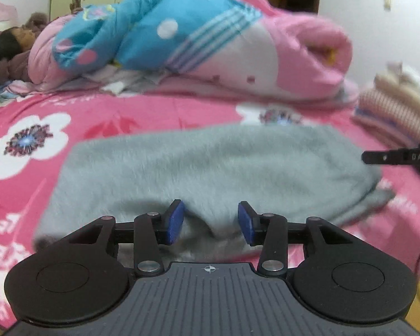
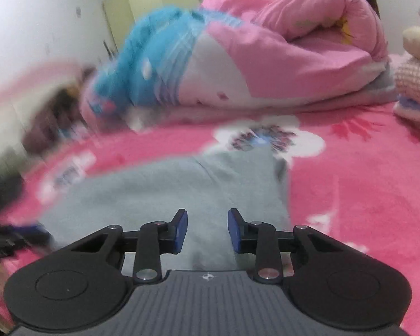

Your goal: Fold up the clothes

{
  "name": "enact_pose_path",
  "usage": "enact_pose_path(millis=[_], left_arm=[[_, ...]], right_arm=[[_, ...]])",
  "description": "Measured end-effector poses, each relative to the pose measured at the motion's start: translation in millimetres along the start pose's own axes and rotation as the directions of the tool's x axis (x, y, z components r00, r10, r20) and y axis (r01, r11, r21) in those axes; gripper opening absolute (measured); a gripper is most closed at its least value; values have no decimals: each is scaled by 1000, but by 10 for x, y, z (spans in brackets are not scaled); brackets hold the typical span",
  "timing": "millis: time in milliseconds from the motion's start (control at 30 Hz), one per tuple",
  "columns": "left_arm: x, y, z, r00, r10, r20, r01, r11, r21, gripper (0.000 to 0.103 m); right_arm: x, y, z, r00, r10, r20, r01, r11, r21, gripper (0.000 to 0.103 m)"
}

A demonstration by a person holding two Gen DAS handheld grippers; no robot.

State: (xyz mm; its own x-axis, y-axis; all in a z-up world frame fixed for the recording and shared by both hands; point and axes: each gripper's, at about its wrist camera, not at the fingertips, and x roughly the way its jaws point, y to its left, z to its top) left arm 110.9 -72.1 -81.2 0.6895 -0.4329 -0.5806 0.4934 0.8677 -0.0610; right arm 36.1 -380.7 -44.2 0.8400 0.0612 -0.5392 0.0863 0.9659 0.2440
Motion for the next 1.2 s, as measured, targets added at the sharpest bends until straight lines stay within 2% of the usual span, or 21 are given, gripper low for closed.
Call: enact_pose_path(millis=[100, 167, 267, 433, 533, 567, 667, 767, 833, 933, 1033, 1067, 1133, 1167, 1200], left_arm=[[48, 128, -138, 999, -29, -29, 28, 999, -44, 43], [-46, 198, -144, 999, -51, -18, 50, 997, -57, 42], [-233, 192, -99, 998, -59, 14, 60, 998, -21, 42], [-488, 85, 28, 984, -106, 143, 99, 994, 53, 43], [-254, 57, 100, 983, -98, 155, 97, 995, 14, 43], [-130, 51, 99, 987, -92, 134, 92, 996, 1, 43], [212, 55, -30, 995, -103, 5, 103, 995, 3, 42], [191, 70, -167, 991, -129, 33, 127, 991, 41, 42], [182, 101, -212, 988, -149, 41, 148, 988, 31, 42], [158, 142, -275, 984, -167, 64, 165, 986, 39, 42], [145, 196, -341, 979, -183, 92, 182, 983, 21, 42], [145, 202, -345, 978, -185, 96, 184, 983, 17, 42], [133, 187, -337, 979, -182, 97, 181, 983, 19, 43], [127, 173, -341, 979, -177, 99, 175, 984, 22, 43], [122, 159, -345, 980, -172, 101, 170, 985, 24, 43]], right_arm=[[58, -67, -260, 997, -63, -33, 60, 994, -87, 32], [-35, -32, -248, 995, -77, -59, 70, 992, -107, 32], [-90, 94, -69, 994, -83, -75, 74, 991, -116, 32], [-33, 557, 256, 1000, 23, -3, -23, 977, -213, 32], [343, 884, 440, 996, 86, -22, -89, 961, -261, 32], [515, 962, 498, 994, 101, -48, -110, 963, -248, 32], [1029, 1193, 670, 981, 147, -127, -170, 964, -203, 31], [1541, 1309, 776, 967, 140, -210, -176, 971, -163, 31], [1887, 1305, 779, 969, 100, -225, -136, 979, -149, 30], [2393, 1302, 787, 968, 41, -247, -75, 989, -129, 23], [2332, 1351, 939, 972, 8, -237, -30, 995, -92, 25], [2199, 1405, 972, 974, 40, -223, -63, 993, -98, 25], [1980, 1590, 973, 961, 133, -243, -168, 977, -128, 25], [1878, 1683, 971, 950, 178, -256, -219, 965, -142, 25], [1921, 1794, 929, 930, 211, -302, -265, 953, -149, 25]])
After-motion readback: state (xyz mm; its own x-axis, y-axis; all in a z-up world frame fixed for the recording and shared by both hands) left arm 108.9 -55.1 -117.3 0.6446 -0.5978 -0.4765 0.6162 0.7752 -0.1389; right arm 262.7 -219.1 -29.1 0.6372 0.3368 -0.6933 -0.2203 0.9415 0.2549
